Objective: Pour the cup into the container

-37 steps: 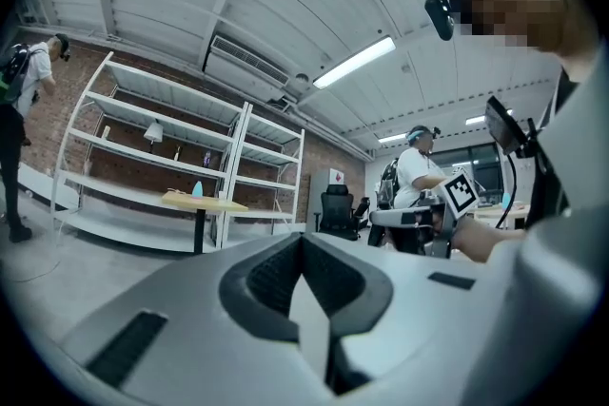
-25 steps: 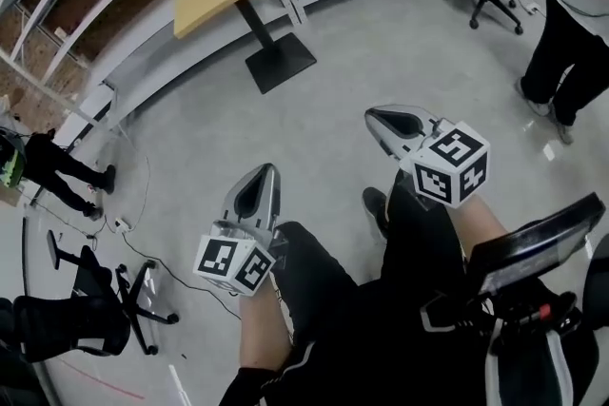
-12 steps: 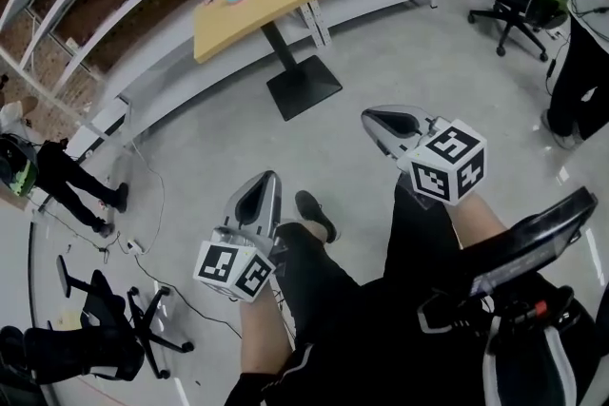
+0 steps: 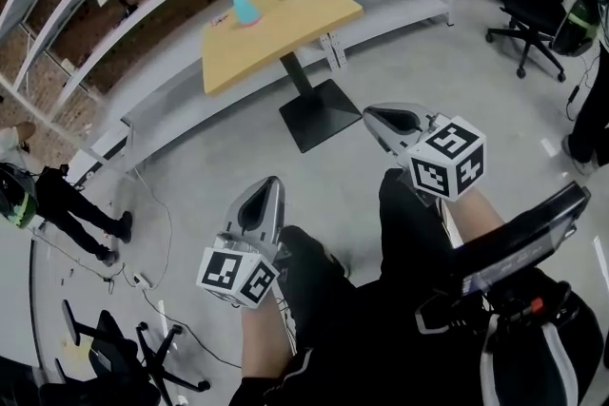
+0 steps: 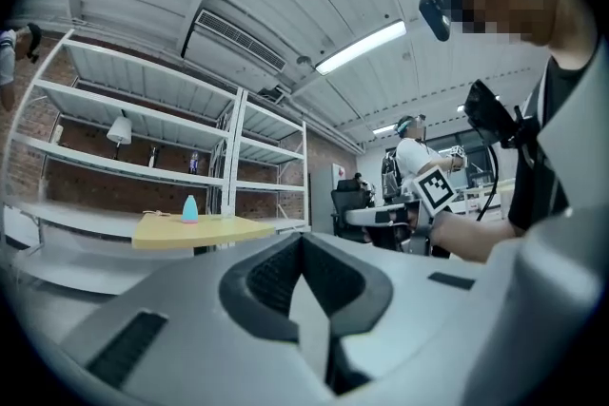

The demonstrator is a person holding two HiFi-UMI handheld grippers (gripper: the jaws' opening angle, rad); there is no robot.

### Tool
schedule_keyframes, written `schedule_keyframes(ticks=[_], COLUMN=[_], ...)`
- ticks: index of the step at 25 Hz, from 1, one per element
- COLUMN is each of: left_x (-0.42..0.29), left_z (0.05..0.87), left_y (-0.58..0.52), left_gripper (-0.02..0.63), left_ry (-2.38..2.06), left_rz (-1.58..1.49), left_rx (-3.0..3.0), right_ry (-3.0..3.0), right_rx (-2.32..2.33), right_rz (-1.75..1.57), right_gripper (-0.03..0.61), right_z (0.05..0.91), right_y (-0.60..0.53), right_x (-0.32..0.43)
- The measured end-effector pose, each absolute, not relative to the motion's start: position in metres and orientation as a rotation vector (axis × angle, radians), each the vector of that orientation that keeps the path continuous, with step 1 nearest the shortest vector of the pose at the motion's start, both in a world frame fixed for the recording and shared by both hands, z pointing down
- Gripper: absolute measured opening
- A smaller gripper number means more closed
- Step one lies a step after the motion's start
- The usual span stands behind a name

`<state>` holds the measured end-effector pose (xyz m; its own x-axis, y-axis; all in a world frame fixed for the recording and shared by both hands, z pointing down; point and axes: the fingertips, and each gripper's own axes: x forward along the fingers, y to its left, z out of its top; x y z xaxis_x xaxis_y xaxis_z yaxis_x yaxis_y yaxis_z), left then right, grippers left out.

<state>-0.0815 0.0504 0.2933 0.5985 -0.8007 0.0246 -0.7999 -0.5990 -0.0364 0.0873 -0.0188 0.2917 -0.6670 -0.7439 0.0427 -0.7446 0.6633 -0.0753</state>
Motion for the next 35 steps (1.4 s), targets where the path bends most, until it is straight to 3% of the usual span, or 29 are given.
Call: schedule_keyframes(ticks=[35], left_x=[-0.167], left_z=[0.277], left_y=[-0.447], left_gripper=[-0.007], left_ry=[1.271], left_rz=[-0.036], left_rx=[-2.843], right_ry=[-2.814], right_rx=[1.518], right_rz=[0.118], right_gripper=[0.005], right_z=[0.269], right_y=[-0.491], right_x=[0.042])
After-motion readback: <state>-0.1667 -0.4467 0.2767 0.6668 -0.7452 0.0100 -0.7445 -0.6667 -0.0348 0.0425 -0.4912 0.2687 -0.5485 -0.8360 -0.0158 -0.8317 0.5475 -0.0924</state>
